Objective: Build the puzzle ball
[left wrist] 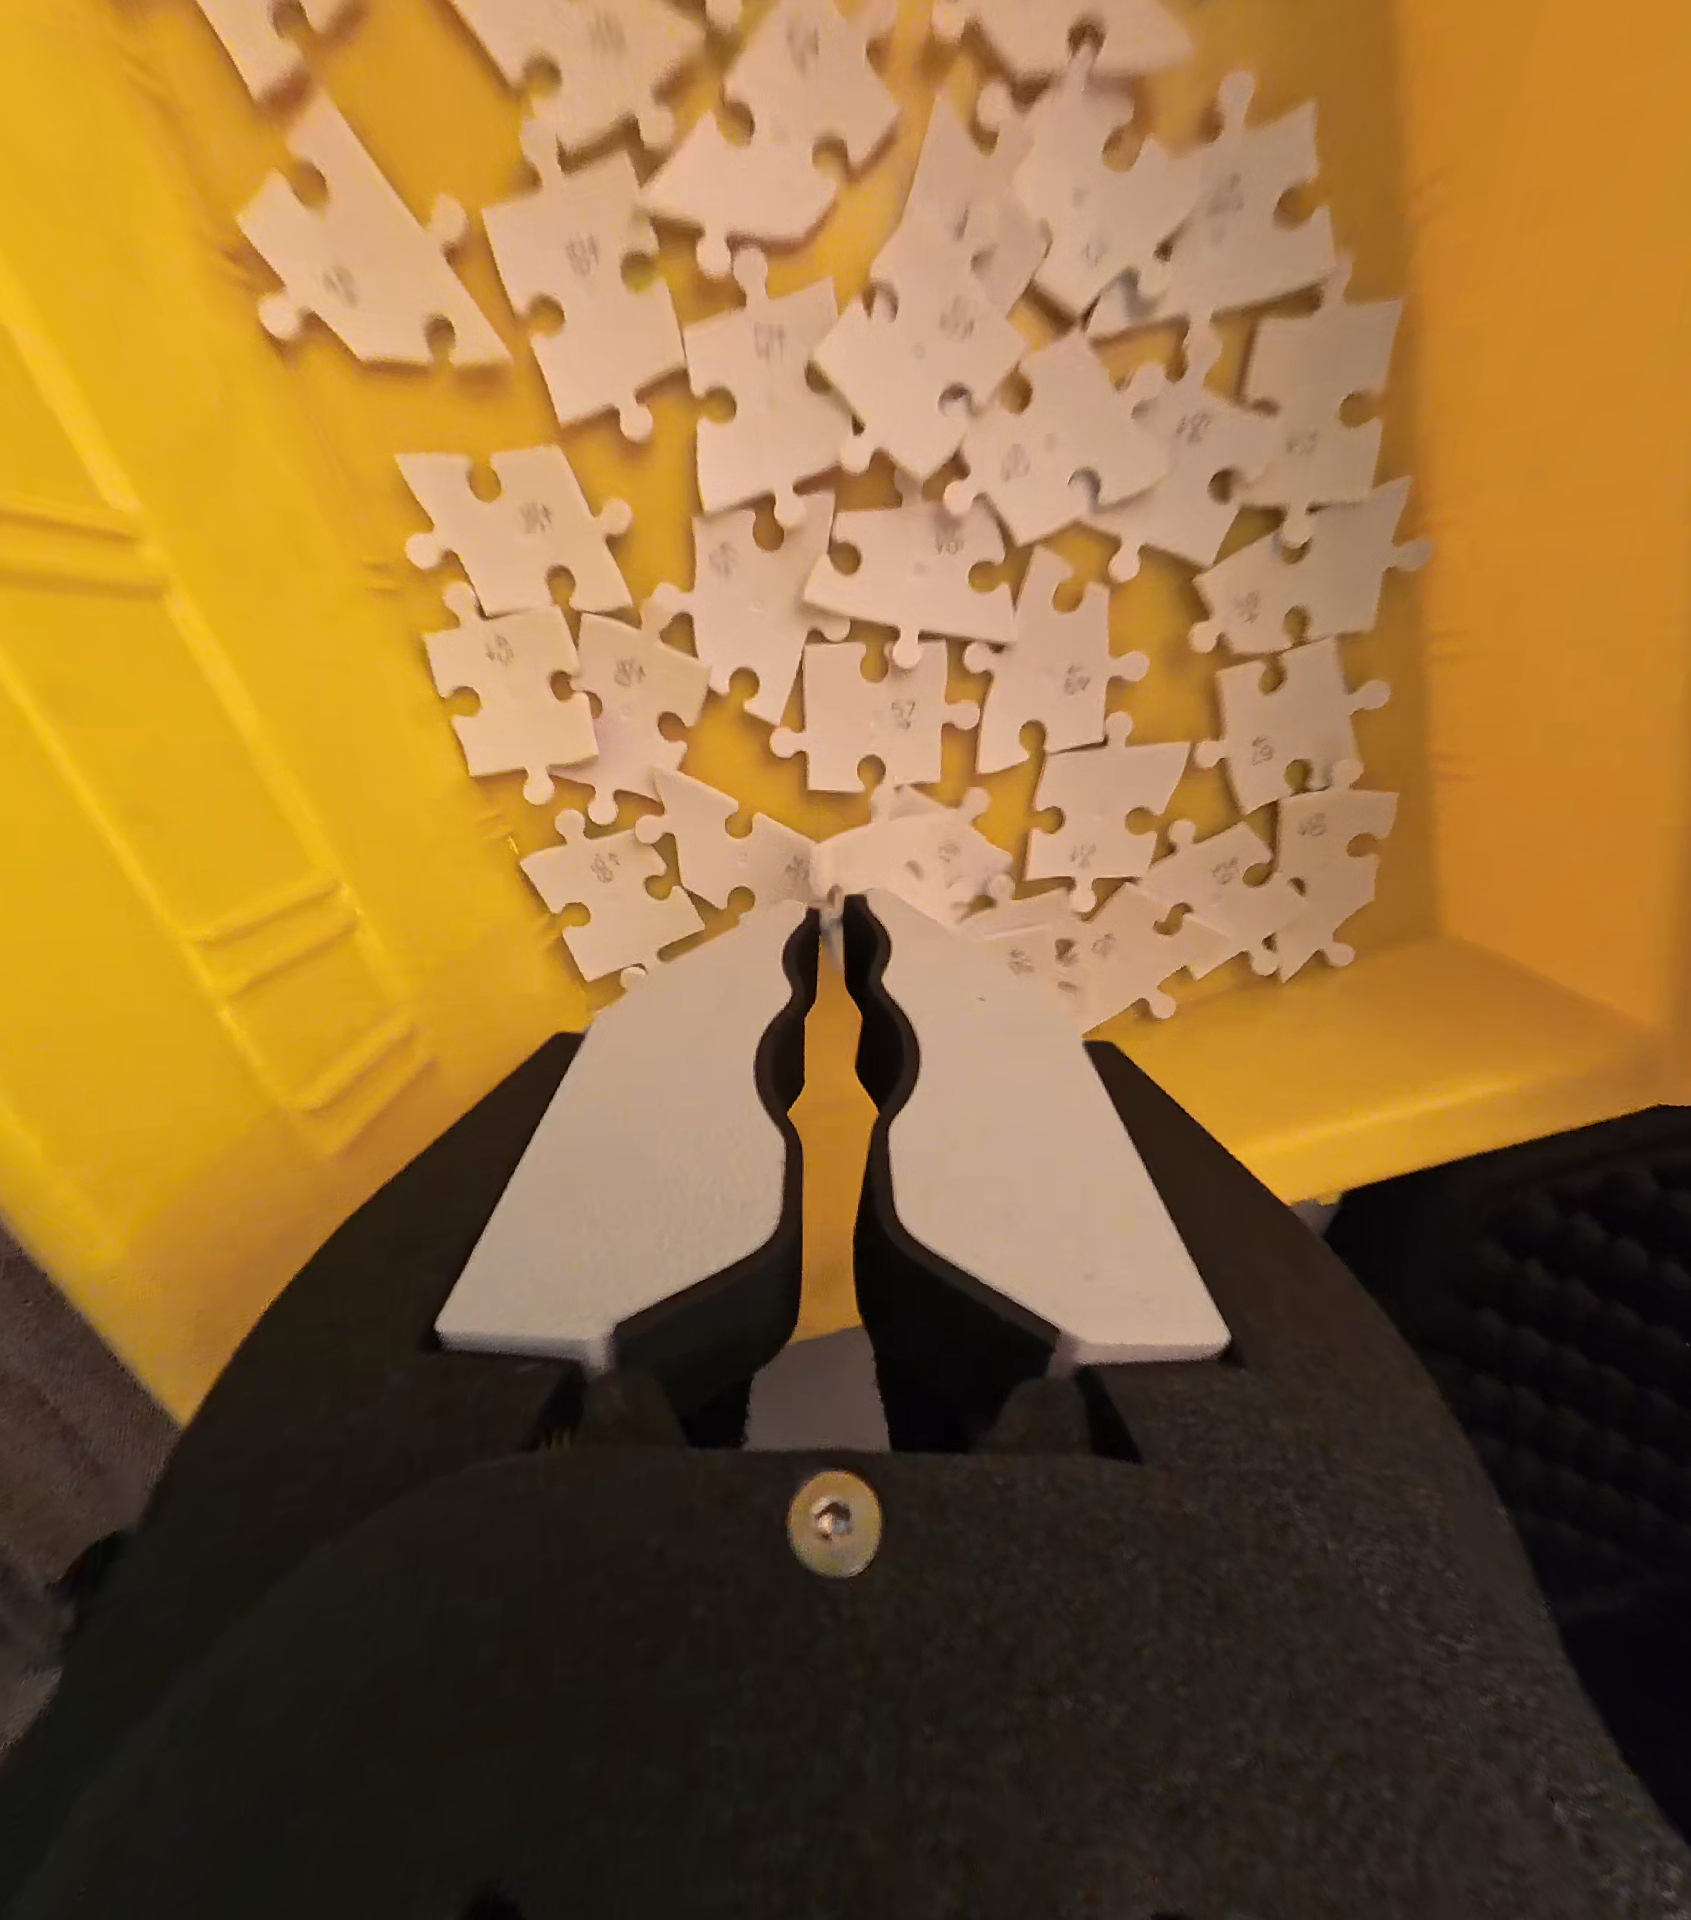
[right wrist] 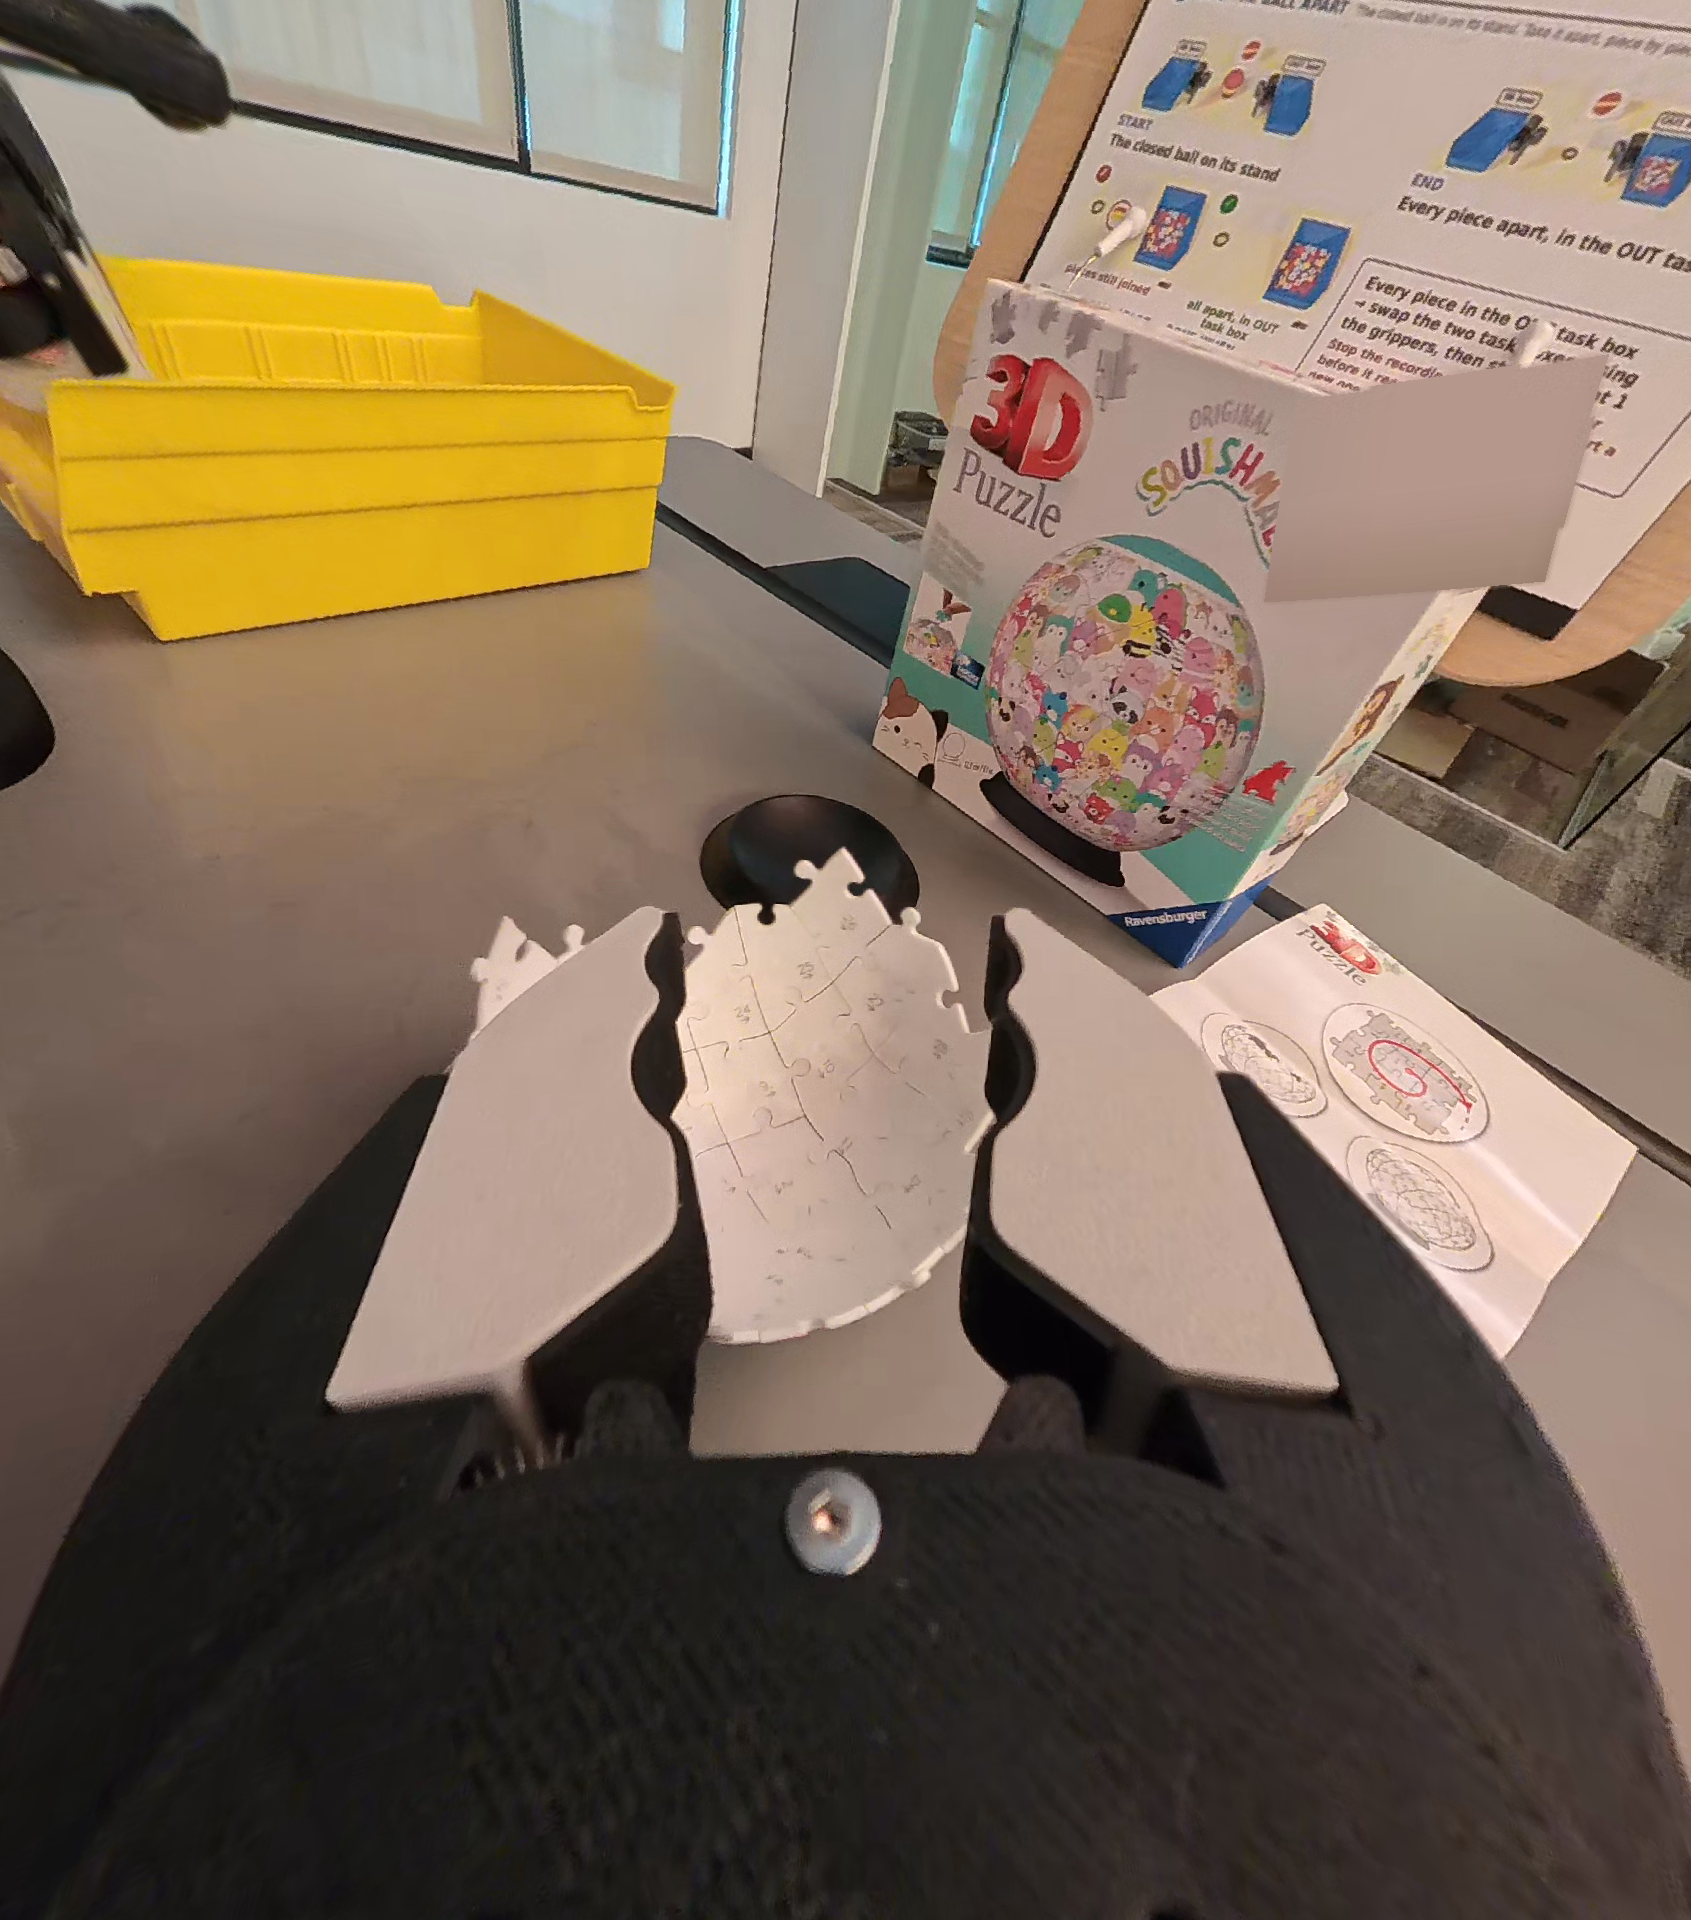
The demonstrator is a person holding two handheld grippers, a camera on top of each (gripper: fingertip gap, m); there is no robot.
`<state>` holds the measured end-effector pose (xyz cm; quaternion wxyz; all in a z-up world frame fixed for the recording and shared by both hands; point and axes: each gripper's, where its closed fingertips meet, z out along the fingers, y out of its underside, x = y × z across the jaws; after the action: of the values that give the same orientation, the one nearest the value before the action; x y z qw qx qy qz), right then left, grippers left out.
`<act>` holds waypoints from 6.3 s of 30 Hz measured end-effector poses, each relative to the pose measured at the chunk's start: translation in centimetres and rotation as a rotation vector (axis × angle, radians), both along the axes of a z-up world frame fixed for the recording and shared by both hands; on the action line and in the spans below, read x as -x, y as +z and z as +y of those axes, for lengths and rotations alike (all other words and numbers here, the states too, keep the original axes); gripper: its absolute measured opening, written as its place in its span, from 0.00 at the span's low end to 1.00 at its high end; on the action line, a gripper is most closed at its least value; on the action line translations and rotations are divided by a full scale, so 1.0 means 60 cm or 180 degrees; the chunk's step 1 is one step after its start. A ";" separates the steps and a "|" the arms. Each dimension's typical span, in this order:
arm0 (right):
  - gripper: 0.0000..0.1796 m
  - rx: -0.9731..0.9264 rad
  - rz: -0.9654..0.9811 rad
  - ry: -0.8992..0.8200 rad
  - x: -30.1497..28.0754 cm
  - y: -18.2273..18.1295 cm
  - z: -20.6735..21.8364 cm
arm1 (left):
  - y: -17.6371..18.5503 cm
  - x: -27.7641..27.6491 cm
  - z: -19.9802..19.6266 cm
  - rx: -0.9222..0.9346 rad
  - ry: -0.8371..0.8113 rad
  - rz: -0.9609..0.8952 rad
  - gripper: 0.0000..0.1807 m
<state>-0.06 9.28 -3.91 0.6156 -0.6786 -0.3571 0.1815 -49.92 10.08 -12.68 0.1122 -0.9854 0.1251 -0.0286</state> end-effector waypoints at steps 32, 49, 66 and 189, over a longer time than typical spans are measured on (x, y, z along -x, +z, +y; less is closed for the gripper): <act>0.32 0.0009 -0.0252 0.0061 0.011 -0.020 -0.003 | -0.028 -0.037 0.016 0.0024 -0.0312 -0.0395 0.06; 0.32 -0.0021 -0.0278 0.0073 0.014 -0.018 -0.006 | 0.086 -0.039 0.037 -0.1042 0.0229 -0.1206 0.02; 0.22 0.0815 0.1114 0.1197 0.249 0.121 -0.147 | 0.330 -0.456 -0.106 -0.2687 -0.0784 -0.2911 0.02; 0.02 0.1952 0.0306 0.2221 0.337 -0.029 -0.179 | 0.123 -0.498 -0.194 -0.1420 -0.1544 -0.3095 0.02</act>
<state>-20.27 -1.46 -5.67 0.3046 -0.6594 -0.4649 0.5062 -20.01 -1.58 -5.29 0.3516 -0.7549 0.2842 -0.4752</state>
